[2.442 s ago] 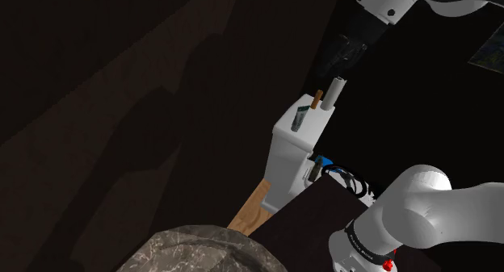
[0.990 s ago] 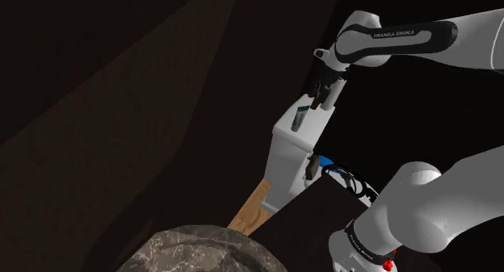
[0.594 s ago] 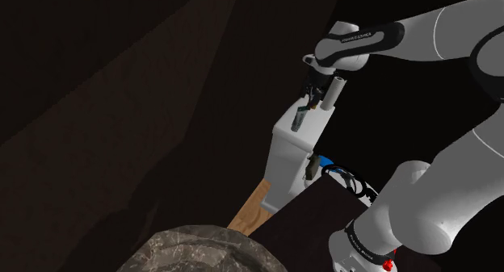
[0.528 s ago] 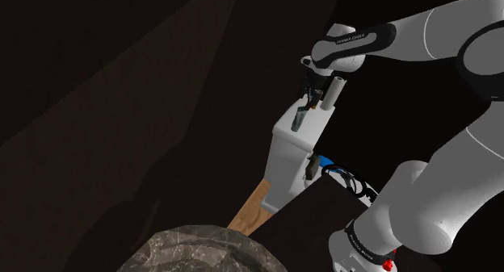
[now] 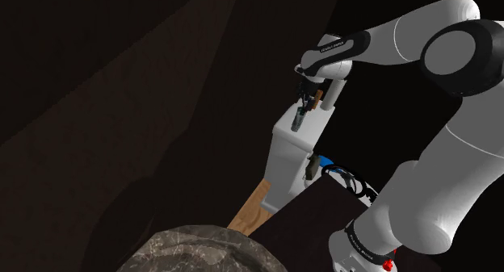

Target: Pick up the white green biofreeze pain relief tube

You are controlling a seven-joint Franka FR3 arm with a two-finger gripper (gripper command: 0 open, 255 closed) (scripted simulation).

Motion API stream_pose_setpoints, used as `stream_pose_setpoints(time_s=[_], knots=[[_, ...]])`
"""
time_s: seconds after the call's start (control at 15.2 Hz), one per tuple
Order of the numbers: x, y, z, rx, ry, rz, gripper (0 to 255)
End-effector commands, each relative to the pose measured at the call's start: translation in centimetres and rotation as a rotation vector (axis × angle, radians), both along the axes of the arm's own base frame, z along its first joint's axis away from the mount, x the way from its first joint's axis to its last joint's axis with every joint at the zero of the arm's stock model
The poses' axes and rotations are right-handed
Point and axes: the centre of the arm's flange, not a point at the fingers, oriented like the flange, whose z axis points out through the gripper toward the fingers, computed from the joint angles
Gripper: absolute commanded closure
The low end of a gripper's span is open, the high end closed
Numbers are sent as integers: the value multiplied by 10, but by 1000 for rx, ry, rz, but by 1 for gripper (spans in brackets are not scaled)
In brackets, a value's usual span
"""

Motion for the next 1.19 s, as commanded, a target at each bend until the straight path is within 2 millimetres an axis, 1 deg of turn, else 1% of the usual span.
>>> stream_pose_setpoints(time_s=[0.0, 0.13, 0.2, 0.79, 1.12], knots=[[0, 0, -14, 0, 0, 0, 0], [0, 0, -14, 0, 0, 0, 0], [0, 0, -14, 0, 0, 0, 255], [0, 0, -14, 0, 0, 0, 255], [0, 0, 12, 0, 0, 0, 255]])
